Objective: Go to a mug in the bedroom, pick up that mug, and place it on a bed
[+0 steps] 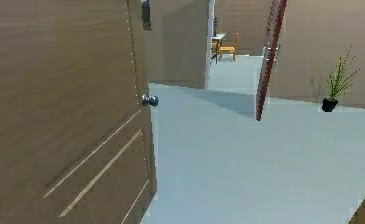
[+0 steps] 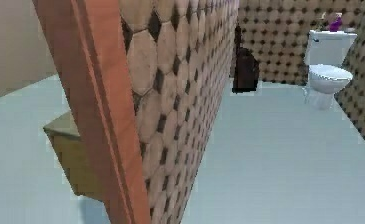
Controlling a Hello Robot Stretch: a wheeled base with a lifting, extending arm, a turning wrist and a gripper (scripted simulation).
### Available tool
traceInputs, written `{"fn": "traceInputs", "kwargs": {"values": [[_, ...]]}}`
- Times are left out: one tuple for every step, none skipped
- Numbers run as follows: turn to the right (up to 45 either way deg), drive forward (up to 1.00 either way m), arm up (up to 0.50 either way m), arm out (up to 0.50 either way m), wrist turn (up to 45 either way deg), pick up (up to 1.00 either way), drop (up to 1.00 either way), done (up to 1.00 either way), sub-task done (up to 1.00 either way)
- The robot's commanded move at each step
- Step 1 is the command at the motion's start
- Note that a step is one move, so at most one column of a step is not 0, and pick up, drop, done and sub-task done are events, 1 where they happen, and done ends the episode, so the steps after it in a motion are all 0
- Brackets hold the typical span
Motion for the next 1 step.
{"fn": "traceInputs", "kwargs": {"values": [[15.0,0.0,0.0,0.0,0.0,0.0,0.0,0.0,0.0]]}}
